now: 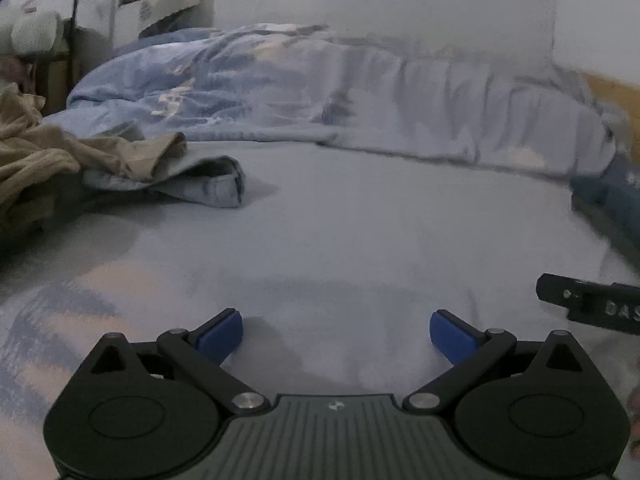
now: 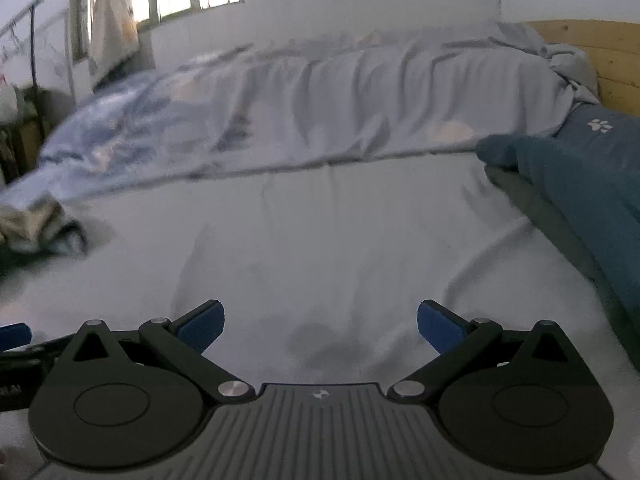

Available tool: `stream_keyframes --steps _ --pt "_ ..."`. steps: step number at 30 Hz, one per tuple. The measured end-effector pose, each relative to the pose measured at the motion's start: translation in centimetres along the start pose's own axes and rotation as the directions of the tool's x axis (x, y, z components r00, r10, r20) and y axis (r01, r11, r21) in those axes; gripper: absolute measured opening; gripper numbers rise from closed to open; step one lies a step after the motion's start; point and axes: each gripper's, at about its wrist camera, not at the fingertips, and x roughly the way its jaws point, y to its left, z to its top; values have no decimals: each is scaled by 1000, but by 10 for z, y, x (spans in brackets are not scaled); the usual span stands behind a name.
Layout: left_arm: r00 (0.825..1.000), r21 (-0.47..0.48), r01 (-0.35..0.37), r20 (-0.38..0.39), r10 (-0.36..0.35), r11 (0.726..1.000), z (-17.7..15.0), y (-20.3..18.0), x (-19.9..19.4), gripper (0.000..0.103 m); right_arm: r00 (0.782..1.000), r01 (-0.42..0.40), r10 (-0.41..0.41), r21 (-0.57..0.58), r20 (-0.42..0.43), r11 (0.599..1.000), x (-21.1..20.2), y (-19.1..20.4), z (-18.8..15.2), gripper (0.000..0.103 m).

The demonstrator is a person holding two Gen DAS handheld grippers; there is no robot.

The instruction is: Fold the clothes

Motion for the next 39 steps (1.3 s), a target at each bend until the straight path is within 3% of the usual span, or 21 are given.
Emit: stream_keyframes --steps 4,8,39 --pt "1000 32 -8 -14 8 999 0 -4 4 103 997 13 -13 -4 -75 1000 17 0 -3 103" --pt "1000 38 -13 -21 14 999 1 -3 7 103 996 36 -39 -39 -85 999 19 5 -5 103" --pt "1000 56 -21 -20 22 998 5 4 12 103 996 50 -55 -60 -77 997 19 9 -5 103"
